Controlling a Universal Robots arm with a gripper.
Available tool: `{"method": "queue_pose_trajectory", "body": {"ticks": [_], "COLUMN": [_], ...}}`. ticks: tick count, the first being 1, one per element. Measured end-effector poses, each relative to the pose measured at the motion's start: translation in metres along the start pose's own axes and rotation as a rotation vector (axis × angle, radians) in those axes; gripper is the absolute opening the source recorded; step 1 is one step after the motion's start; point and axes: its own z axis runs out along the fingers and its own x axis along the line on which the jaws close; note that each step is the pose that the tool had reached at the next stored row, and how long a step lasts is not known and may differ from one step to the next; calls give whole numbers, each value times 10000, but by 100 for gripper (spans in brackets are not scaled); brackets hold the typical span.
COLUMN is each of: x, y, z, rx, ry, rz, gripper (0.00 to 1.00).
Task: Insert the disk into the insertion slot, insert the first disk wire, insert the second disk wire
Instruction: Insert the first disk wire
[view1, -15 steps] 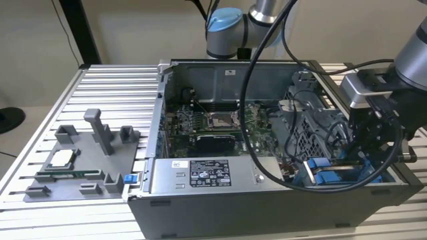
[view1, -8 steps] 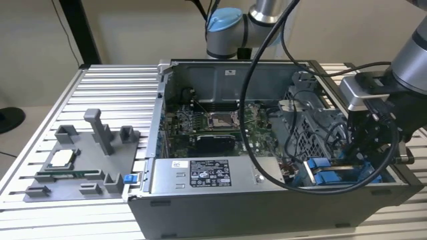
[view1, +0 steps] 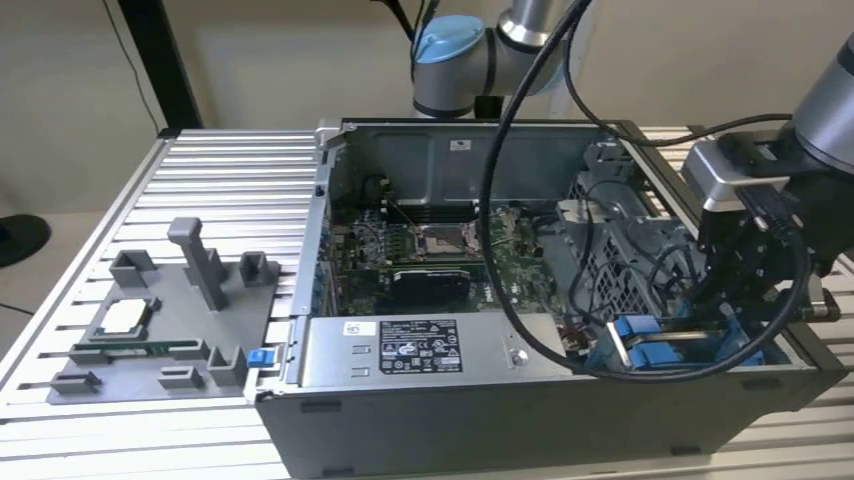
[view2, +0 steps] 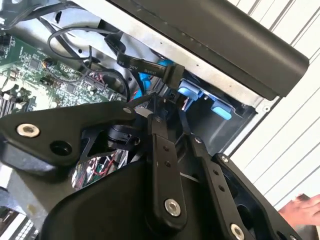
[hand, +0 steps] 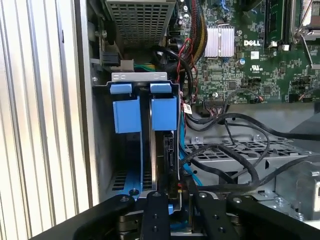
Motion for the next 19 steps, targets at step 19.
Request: {"method": "queue_pose_trajectory", "body": {"ticks": [19], "x": [-21], "y": [-9], "z": [-219], "rx": [-64], "ry": [5], "rz": [6], "gripper": [100]}}
